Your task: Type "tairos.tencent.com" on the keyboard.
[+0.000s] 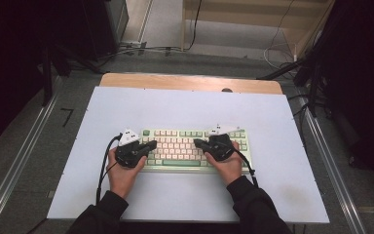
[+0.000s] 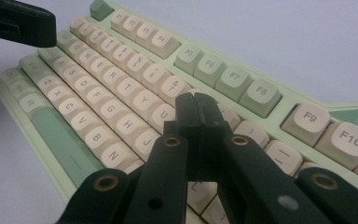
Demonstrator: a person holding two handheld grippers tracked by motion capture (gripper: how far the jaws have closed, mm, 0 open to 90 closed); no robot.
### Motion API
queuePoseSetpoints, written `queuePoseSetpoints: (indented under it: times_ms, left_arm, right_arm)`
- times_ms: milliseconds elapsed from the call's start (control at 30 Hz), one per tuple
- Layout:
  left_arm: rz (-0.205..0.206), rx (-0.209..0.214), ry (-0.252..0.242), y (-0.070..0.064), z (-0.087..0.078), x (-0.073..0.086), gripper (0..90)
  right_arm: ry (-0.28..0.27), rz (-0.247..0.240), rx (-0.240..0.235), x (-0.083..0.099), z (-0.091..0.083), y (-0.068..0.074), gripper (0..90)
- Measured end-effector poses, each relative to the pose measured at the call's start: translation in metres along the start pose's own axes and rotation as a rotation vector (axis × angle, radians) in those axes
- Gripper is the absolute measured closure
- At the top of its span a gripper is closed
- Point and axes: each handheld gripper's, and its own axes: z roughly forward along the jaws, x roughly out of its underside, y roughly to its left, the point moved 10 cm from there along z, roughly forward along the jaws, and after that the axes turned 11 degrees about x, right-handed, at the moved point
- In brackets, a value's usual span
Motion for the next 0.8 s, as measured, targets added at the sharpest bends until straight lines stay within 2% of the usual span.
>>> queuePoseSetpoints:
  times_ms: [800]
  left_arm:
    - [-0.001,0.000,0.006,0.0003,0.0015,0.0009,90.0]
  right_arm:
    - [0.017,-0.025,0.001,0.0039,0.0067,0.0046,88.4]
